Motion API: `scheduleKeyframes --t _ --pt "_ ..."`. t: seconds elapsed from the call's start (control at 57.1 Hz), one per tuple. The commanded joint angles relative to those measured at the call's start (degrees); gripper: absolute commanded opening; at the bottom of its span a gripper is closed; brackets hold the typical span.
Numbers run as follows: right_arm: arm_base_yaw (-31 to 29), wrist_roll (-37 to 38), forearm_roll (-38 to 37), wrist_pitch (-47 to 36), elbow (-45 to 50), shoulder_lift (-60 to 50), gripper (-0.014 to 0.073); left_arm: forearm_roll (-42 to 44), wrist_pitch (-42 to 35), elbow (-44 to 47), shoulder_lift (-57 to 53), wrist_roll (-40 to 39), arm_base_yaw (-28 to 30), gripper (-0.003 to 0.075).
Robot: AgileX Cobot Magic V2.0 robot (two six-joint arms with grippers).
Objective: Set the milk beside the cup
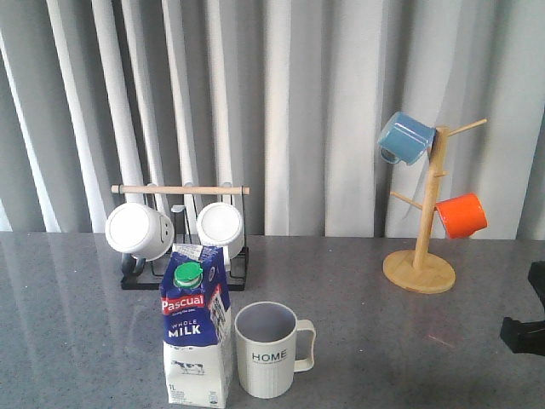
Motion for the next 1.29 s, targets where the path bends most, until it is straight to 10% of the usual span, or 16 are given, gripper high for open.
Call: scheduleKeyframes --t 0.0,0.385,1.277 --pt "-0.2 0.1 -0.2 -3.9 -1.5 -1.0 -0.0008 0.4 -4.3 -1.2 -0.7 1.2 -1.6 -0.0007" --pt "-0.2 0.1 -0.2 -3.9 -1.5 -1.0 -0.0008 -2.1 -4.4 -1.2 -0.7 13.9 -9.3 -0.0007" --pt "-0.2 0.1 -0.2 -3.9 -1.5 -1.0 -0.0008 -3.0 -6.3 -1.2 -0.7 6.6 -10.0 -0.0006"
